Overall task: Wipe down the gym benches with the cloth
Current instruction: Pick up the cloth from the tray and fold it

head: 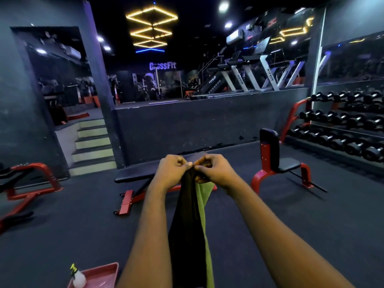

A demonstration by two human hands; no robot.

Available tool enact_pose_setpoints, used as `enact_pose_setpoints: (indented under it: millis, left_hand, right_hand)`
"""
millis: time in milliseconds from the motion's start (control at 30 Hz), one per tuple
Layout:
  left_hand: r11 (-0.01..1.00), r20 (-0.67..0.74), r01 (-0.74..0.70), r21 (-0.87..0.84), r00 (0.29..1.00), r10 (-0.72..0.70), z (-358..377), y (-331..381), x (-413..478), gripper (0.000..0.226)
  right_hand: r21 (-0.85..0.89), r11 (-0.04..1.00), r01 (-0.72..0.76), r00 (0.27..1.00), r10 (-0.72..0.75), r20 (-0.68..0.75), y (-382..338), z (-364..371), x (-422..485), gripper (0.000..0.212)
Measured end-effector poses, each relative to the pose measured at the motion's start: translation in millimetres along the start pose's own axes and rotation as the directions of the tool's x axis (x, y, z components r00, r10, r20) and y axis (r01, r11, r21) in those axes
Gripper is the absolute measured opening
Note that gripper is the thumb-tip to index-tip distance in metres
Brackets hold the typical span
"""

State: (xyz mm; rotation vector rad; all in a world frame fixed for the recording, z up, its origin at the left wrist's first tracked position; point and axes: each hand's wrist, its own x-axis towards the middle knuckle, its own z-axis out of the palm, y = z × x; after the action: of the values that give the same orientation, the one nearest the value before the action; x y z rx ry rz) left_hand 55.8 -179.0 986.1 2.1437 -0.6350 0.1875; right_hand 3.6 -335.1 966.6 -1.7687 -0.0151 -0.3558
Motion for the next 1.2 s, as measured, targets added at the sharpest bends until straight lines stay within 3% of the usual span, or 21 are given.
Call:
enact_pose_setpoints:
  millis: [200,333,467,500,633,733,833,933,1067,1200]
  left_hand:
    - [0.999,0.056,0.002,-0.042,0.998,0.000,-7,-9,-2,0.023]
    - [0.996,0.106,0.032,-0.082,0.994,-0.024,-12,-9,0,0.023]
    - [0.969,0.214,0.125,-0.211,0.974,-0.079,-13,-8,2,0.027]
    - [0.954,0.235,0.152,-0.257,0.968,-0.091,-14,-7,2,0.029]
    - [0.888,0.299,0.266,-0.375,0.942,-0.156,-19,-3,-2,0.044]
    - [0.890,0.333,0.297,-0.347,0.926,-0.179,-23,1,-2,0.053]
    - [0.937,0.383,0.238,-0.257,0.915,-0.127,-25,2,-1,0.052]
    - [0.977,0.397,0.163,-0.138,0.913,-0.096,-24,-1,2,0.044]
    - [0.987,0.417,0.136,-0.084,0.904,-0.088,-26,-6,3,0.023]
    - [0.990,0.464,0.118,-0.077,0.883,-0.069,-28,-8,-2,0.013]
  right_hand:
    - [0.022,1.000,0.022,0.994,-0.024,0.111,-2,0,-6,0.014]
    - [0.107,0.993,0.042,0.995,-0.051,0.089,-3,3,-4,0.015]
    - [0.087,0.993,0.074,0.997,-0.075,0.011,-4,9,-2,0.007]
    - [0.091,0.994,0.056,0.998,-0.057,0.007,-4,10,-1,0.013]
    - [0.145,0.989,-0.034,0.991,0.014,0.136,-1,4,1,0.024]
    - [0.110,0.994,0.028,0.985,-0.046,0.167,3,1,1,0.022]
    - [0.130,0.988,0.086,0.992,-0.097,0.082,8,6,1,0.016]
    - [-0.023,0.984,0.174,0.984,-0.175,-0.041,17,11,3,0.015]
    - [-0.288,0.936,0.202,0.955,-0.254,-0.156,31,8,7,0.033]
    - [-0.308,0.936,0.172,0.985,-0.171,0.030,42,-4,7,0.035]
